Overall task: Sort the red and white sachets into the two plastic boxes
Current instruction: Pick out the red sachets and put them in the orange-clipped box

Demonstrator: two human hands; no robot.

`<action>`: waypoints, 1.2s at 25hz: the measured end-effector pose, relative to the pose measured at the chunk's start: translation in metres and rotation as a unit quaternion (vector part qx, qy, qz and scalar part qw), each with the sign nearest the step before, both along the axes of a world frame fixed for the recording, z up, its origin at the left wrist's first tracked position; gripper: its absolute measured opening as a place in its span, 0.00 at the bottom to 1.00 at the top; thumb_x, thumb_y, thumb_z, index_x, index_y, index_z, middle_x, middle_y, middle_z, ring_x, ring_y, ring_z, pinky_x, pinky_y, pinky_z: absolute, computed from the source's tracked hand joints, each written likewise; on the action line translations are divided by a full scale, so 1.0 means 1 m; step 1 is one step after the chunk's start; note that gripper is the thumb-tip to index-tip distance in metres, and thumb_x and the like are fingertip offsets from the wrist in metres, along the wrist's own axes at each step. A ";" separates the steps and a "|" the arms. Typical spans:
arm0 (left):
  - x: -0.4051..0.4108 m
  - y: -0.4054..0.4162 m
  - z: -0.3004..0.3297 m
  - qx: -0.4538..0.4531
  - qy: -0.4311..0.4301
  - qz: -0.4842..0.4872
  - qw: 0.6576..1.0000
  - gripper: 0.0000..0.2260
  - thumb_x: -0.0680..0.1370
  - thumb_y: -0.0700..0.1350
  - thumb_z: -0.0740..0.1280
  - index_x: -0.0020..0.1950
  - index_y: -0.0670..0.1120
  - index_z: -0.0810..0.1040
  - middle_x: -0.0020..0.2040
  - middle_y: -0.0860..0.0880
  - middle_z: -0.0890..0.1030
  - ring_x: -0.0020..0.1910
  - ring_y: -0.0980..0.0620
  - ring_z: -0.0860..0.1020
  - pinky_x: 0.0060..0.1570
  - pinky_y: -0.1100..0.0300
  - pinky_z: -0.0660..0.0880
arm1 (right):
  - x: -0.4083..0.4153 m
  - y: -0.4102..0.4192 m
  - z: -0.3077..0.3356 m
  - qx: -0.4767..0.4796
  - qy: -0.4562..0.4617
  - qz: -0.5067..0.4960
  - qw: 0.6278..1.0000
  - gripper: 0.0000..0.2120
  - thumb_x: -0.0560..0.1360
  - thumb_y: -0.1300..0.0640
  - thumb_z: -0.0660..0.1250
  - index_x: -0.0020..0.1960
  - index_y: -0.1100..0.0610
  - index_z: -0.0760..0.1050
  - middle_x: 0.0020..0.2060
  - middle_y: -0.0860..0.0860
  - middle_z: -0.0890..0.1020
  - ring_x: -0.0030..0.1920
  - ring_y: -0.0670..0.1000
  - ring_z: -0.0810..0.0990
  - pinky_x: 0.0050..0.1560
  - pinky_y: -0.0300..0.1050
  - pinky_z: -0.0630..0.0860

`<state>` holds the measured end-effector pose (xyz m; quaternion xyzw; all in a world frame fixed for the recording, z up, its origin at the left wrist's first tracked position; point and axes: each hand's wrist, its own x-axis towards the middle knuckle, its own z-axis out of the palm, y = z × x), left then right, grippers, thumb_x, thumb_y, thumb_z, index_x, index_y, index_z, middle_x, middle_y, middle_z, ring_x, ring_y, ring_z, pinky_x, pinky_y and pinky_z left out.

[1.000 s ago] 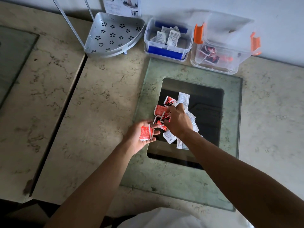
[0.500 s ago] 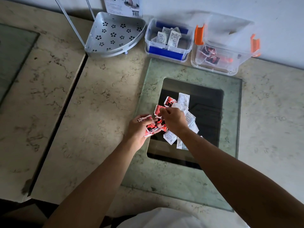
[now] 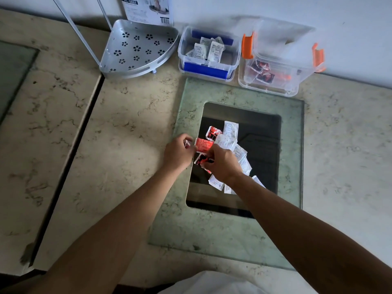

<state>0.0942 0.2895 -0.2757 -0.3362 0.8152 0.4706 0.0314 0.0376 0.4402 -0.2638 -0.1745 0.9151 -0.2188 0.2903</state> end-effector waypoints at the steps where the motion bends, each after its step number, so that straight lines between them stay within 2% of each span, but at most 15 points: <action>1: -0.012 0.000 -0.001 -0.051 0.007 -0.063 0.997 0.12 0.74 0.46 0.74 0.56 0.47 0.81 0.44 0.50 0.83 0.39 0.50 0.80 0.38 0.61 0.70 | -0.003 0.003 0.002 -0.013 -0.008 -0.038 0.999 0.12 0.72 0.52 0.74 0.51 0.55 0.75 0.46 0.53 0.83 0.46 0.56 0.81 0.44 0.51 0.79; 3: -0.033 0.003 -0.005 -0.097 0.014 -0.145 0.985 0.14 0.73 0.47 0.75 0.57 0.47 0.81 0.46 0.47 0.85 0.43 0.45 0.82 0.40 0.58 0.71 | -0.011 0.010 0.006 -0.048 -0.025 -0.119 0.991 0.13 0.73 0.52 0.74 0.52 0.55 0.76 0.44 0.52 0.84 0.43 0.52 0.82 0.43 0.49 0.80; 5: -0.043 0.006 -0.010 -0.156 0.003 -0.184 0.970 0.11 0.73 0.49 0.74 0.54 0.48 0.82 0.44 0.45 0.85 0.44 0.43 0.82 0.39 0.54 0.75 | -0.021 0.017 0.010 -0.089 -0.035 -0.173 0.980 0.13 0.73 0.53 0.74 0.56 0.54 0.77 0.45 0.51 0.84 0.40 0.47 0.82 0.37 0.41 0.79; 8: -0.044 0.008 -0.013 -0.201 -0.035 -0.193 0.960 0.07 0.73 0.46 0.74 0.47 0.47 0.80 0.44 0.44 0.83 0.44 0.42 0.81 0.40 0.53 0.76 | -0.038 0.021 0.012 -0.105 -0.018 -0.189 0.976 0.17 0.75 0.54 0.73 0.63 0.54 0.76 0.46 0.50 0.83 0.36 0.42 0.79 0.29 0.29 0.70; 10: -0.038 0.004 -0.014 -0.182 -0.057 -0.186 0.964 0.05 0.72 0.44 0.73 0.44 0.46 0.78 0.42 0.46 0.81 0.43 0.43 0.80 0.39 0.54 0.73 | -0.049 0.015 0.011 -0.102 -0.010 -0.174 0.979 0.20 0.75 0.54 0.73 0.66 0.54 0.75 0.50 0.51 0.83 0.41 0.47 0.81 0.33 0.29 0.69; 12: -0.028 -0.001 -0.013 -0.141 -0.063 -0.162 0.975 0.04 0.72 0.43 0.72 0.41 0.47 0.77 0.39 0.48 0.79 0.41 0.45 0.79 0.36 0.57 0.69 | -0.058 0.003 0.009 -0.093 -0.011 -0.141 0.986 0.23 0.75 0.55 0.73 0.68 0.54 0.74 0.54 0.53 0.83 0.50 0.52 0.82 0.41 0.33 0.74; 14: -0.016 -0.003 -0.006 -0.059 -0.060 -0.083 0.993 0.04 0.72 0.42 0.71 0.38 0.47 0.77 0.36 0.48 0.79 0.35 0.48 0.78 0.32 0.59 0.68 | -0.063 -0.009 0.006 -0.054 -0.008 -0.070 0.996 0.27 0.75 0.56 0.72 0.72 0.54 0.70 0.61 0.55 0.81 0.60 0.56 0.80 0.55 0.43 0.77; 15: -0.011 -0.003 -0.002 0.024 -0.054 -0.008 0.998 0.05 0.71 0.40 0.70 0.37 0.47 0.76 0.35 0.47 0.79 0.33 0.48 0.78 0.30 0.60 0.71 | -0.064 -0.013 0.004 -0.020 0.003 -0.028 0.999 0.28 0.75 0.56 0.71 0.73 0.54 0.69 0.64 0.56 0.79 0.63 0.57 0.78 0.59 0.47 0.76; 16: -0.006 -0.003 0.002 0.135 -0.039 0.081 0.987 0.07 0.72 0.37 0.70 0.37 0.45 0.75 0.35 0.44 0.80 0.32 0.46 0.80 0.29 0.59 0.75 | -0.064 -0.017 0.002 0.012 0.020 0.003 1.000 0.28 0.74 0.56 0.71 0.73 0.54 0.69 0.65 0.56 0.78 0.64 0.58 0.77 0.61 0.50 0.77; 18: 0.006 -0.002 0.009 0.371 0.004 0.215 0.903 0.07 0.73 0.31 0.68 0.42 0.41 0.74 0.39 0.37 0.81 0.36 0.39 0.83 0.32 0.52 0.81 | -0.062 -0.022 0.000 0.045 0.057 0.026 0.997 0.23 0.72 0.55 0.72 0.67 0.53 0.74 0.63 0.55 0.75 0.58 0.60 0.79 0.55 0.55 0.80; 20: 0.017 -0.003 0.008 0.483 0.043 0.251 0.838 0.09 0.73 0.28 0.67 0.47 0.40 0.74 0.43 0.31 0.79 0.41 0.34 0.84 0.40 0.44 0.83 | -0.061 -0.025 0.002 0.035 0.082 0.033 0.995 0.17 0.71 0.56 0.74 0.58 0.53 0.75 0.60 0.54 0.72 0.50 0.59 0.80 0.47 0.55 0.81; 22: 0.027 -0.001 0.006 0.526 0.058 0.263 0.806 0.08 0.75 0.29 0.66 0.50 0.40 0.75 0.47 0.31 0.79 0.45 0.33 0.84 0.45 0.40 0.83 | -0.062 -0.029 0.008 0.011 0.085 0.051 0.995 0.13 0.71 0.55 0.74 0.53 0.54 0.75 0.54 0.52 0.77 0.47 0.57 0.80 0.44 0.51 0.80; 24: 0.033 0.001 0.002 0.562 0.062 0.289 0.772 0.08 0.77 0.31 0.64 0.54 0.40 0.77 0.51 0.34 0.82 0.49 0.35 0.84 0.44 0.41 0.82 | -0.062 -0.033 0.015 -0.026 0.062 0.041 0.997 0.12 0.73 0.51 0.73 0.51 0.54 0.75 0.45 0.51 0.81 0.43 0.55 0.80 0.41 0.47 0.76; 28: 0.041 0.002 0.001 0.595 0.071 0.303 0.741 0.13 0.76 0.33 0.60 0.55 0.43 0.79 0.57 0.38 0.83 0.55 0.36 0.82 0.46 0.44 0.79 | -0.059 -0.039 0.014 -0.124 -0.033 -0.096 0.987 0.11 0.76 0.49 0.70 0.53 0.55 0.77 0.42 0.50 0.82 0.39 0.51 0.78 0.41 0.44 0.71; 30: 0.042 0.003 0.006 0.605 0.063 0.304 0.733 0.10 0.76 0.35 0.59 0.52 0.44 0.77 0.62 0.37 0.81 0.59 0.36 0.80 0.52 0.42 0.77 | -0.055 -0.037 0.016 -0.191 -0.106 -0.180 0.959 0.08 0.77 0.50 0.70 0.50 0.55 0.77 0.39 0.53 0.82 0.29 0.49 0.76 0.32 0.43 0.71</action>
